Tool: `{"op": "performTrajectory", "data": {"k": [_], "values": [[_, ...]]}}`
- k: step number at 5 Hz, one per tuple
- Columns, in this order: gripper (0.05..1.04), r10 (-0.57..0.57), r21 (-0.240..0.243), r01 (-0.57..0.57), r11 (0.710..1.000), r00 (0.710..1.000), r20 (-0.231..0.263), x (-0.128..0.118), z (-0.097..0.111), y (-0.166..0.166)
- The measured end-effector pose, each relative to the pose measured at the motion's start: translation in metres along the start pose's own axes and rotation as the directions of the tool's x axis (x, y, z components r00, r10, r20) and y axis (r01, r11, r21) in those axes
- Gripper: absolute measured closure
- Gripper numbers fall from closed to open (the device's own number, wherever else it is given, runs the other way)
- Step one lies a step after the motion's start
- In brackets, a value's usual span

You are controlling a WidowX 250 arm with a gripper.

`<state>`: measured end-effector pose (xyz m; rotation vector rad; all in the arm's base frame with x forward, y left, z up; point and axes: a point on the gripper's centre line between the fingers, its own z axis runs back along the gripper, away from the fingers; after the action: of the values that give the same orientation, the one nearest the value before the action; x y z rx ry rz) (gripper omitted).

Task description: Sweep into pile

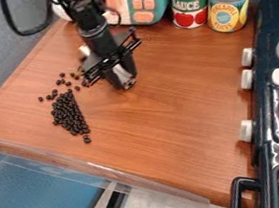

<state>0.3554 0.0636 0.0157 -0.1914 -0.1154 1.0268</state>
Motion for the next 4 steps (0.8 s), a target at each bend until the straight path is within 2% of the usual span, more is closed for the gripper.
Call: {"op": "performTrajectory", "data": {"k": [4], "values": [[0.711, -0.005, 0.060, 0.002, 0.998, 0.999, 0.039, -0.034, 0.013, 0.060]]}}
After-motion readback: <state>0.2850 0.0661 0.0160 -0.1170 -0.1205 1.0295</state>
